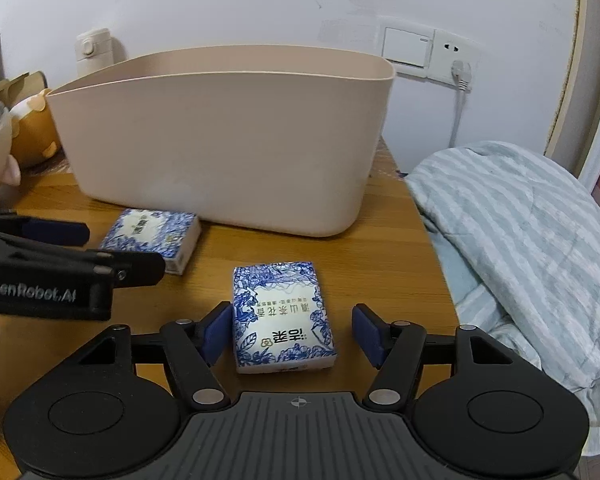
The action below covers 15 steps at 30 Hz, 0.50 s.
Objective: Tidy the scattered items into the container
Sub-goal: 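Grasp one tissue pack with left gripper while right grasps the other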
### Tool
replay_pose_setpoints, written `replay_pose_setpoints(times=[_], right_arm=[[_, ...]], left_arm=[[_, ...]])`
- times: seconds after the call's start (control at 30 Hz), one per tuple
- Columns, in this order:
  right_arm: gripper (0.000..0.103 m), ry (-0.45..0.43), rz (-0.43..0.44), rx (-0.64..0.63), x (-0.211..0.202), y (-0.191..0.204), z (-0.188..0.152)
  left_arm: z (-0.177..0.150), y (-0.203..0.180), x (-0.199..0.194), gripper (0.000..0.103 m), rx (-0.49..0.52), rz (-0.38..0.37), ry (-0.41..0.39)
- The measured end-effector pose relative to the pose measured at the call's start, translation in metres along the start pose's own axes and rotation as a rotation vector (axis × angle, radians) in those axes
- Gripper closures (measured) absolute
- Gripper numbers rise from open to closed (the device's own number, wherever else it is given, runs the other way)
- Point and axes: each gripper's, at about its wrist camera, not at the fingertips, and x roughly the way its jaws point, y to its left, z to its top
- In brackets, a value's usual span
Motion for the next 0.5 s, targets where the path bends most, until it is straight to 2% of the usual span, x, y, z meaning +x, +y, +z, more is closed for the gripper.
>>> replay_pose_setpoints(times=[0.13, 0.3, 0.5], right_arm=[[0.032, -0.005, 0.001, 0.008, 0.002, -0.004, 0.000], [0.028, -0.013, -0.004, 0.026, 0.006, -0.010, -0.001], [0.020, -0.026, -0.013, 0.029, 0.009, -0.013, -0.002]], left_arm=[[0.001, -0.008, 0.010, 0.012, -0.005, 0.018, -0.008], [0.001, -0.015, 0.021, 0.012, 0.016, 0.102, -0.034], [-0.001, -0.015, 0.025, 0.012, 0.052, 0.105, -0.046]])
